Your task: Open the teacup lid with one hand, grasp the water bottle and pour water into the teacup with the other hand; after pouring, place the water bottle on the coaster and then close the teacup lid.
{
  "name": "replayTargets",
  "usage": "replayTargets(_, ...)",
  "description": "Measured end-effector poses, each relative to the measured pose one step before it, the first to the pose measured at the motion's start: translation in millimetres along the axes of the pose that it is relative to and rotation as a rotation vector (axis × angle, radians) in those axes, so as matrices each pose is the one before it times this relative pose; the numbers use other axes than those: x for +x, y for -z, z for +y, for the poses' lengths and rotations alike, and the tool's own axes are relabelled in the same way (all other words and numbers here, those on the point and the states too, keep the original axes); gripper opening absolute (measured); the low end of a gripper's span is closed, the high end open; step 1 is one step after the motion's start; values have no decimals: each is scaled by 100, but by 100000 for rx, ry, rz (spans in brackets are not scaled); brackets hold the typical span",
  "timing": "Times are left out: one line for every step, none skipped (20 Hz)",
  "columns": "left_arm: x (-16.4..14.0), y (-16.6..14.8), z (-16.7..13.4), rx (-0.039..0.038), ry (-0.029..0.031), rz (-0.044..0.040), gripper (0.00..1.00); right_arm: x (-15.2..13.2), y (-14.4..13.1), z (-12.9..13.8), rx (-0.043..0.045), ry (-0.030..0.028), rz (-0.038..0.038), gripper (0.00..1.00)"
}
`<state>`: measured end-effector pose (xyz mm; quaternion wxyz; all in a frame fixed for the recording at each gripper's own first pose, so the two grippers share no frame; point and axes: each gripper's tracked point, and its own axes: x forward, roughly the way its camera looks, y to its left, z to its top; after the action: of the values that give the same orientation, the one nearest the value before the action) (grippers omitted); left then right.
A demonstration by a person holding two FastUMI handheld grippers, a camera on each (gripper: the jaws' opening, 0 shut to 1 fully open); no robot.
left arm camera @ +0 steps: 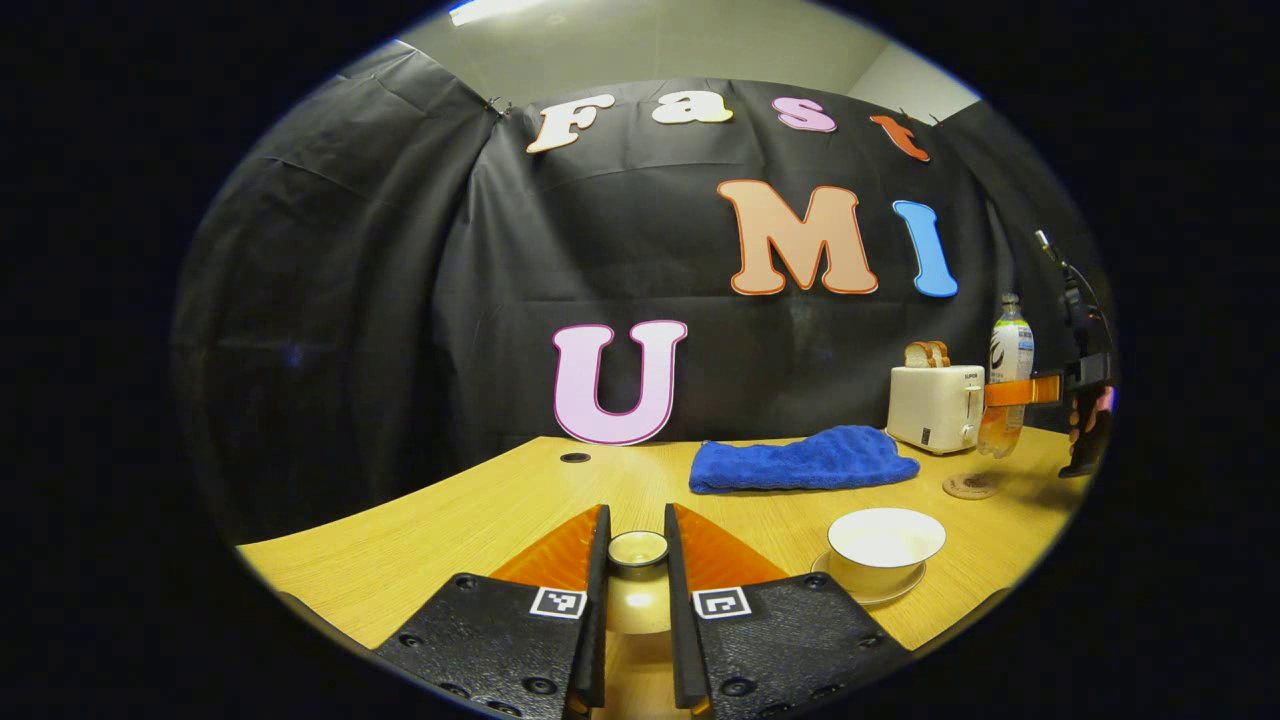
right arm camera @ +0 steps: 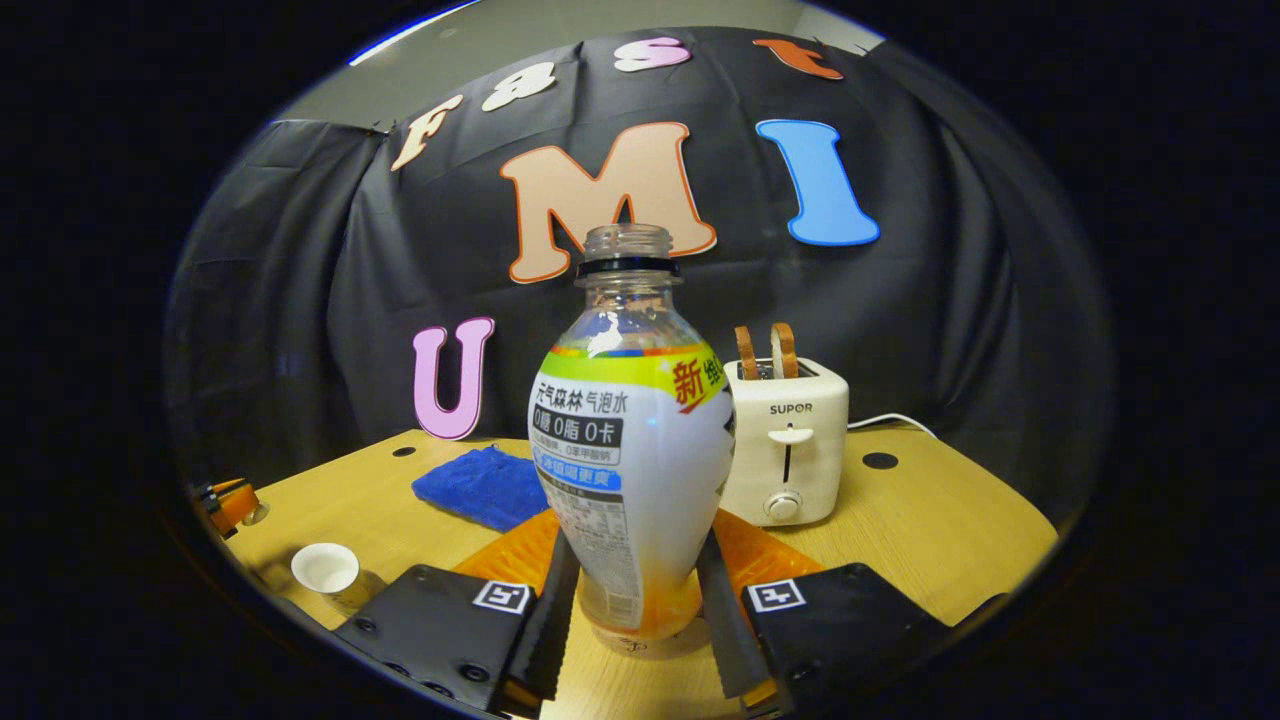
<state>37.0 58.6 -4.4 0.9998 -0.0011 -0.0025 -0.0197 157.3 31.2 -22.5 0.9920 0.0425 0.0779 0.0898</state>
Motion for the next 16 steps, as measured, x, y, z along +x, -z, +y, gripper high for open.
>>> replayTargets(24,-89,-90,9,-36,10,24,350,306,-171,479,60,547,64)
replayTargets(-39,91,69,12,-94,37,24,393,515,124,32,-624,466,64)
replayTargets(-9,-57,32,-5,-165,-47,24,273,311,1,-749,-38,590,64)
replayTargets(13,-17,-66,0,-94,-34,24,203,341,95,-1540,225,556,63)
replayTargets(-52,66,81,13,0,48,24,168,425,-28,-1983,707,811,64)
replayTargets(66,42,73,1,-9,-1,24,40,422,-155,-1537,390,673,63)
replayTargets(1,-59,1,-11,4,-47,24,-37,327,50,-566,-68,577,63)
replayTargets(22,-3,-120,0,4,16,24,65,307,19,111,-286,433,64)
replayTargets(-29,28,28,22,-11,28,24,74,102,-58,-11,287,270,63)
replayTargets(-54,-78,49,-50,-4,-100,24,62,218,2,-401,106,80,64)
replayTargets(34,14,47,7,15,35,24,9,207,117,-771,-204,206,64)
replayTargets(27,109,-21,4,14,33,24,115,311,39,-955,-165,177,64)
replayTargets(16,-32,-3,-35,-8,-65,24,73,173,121,-504,-365,296,64)
replayTargets(18,1,15,19,-2,30,24,96,297,150,140,-229,333,64)
replayTargets(-41,50,-13,-10,-3,-18,24,82,219,181,485,-521,356,64)
replayTargets(-66,-67,40,-1,4,1,24,4,-111,200,-240,-319,-484,65)
